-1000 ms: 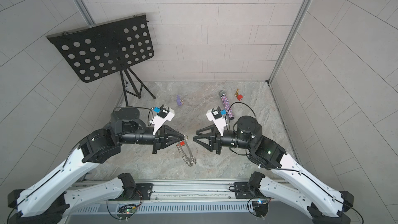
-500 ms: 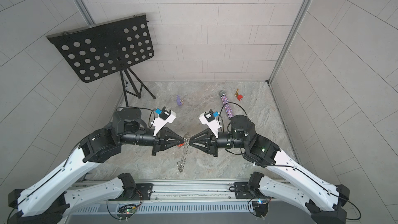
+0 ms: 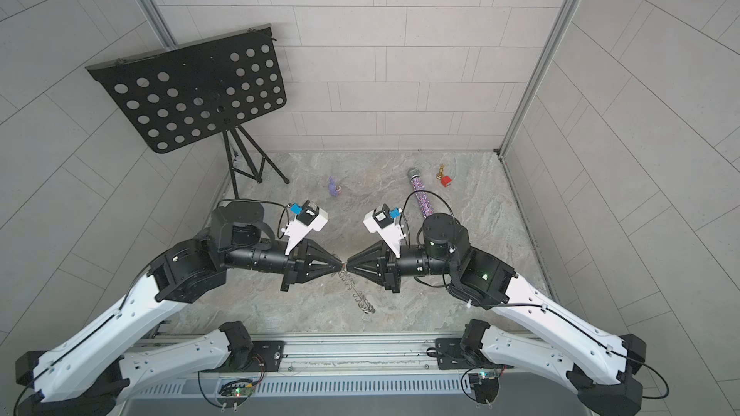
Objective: Attach keys to a key ring
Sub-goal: Adjust the keyring.
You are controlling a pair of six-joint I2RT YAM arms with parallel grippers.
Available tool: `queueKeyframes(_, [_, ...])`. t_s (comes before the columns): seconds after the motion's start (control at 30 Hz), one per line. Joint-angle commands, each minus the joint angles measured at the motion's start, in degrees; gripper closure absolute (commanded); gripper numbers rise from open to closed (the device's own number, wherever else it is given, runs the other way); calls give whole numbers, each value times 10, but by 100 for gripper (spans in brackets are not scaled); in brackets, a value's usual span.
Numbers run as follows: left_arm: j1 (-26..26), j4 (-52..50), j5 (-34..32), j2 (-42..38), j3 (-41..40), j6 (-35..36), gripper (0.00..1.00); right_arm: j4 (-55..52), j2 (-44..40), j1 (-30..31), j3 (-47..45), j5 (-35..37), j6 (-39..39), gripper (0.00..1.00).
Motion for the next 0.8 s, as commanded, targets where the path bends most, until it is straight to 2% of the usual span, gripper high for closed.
queueKeyframes(0.0, [-3, 20, 17, -11, -3, -3, 100, 16, 3, 8, 18, 0, -10, 86])
queueKeyframes(0.3, [-3, 20, 16, -11, 0, -3, 100, 4, 17, 33, 25, -1, -22, 100])
queueKeyframes(0.67, [-3, 40, 9, -20, -2, -12, 100, 41, 9, 36, 10, -2, -8, 100])
queueKeyframes(0.77, [-3, 47, -2, -26, -3, -18, 82, 66, -8, 36, -3, 21, -3, 100])
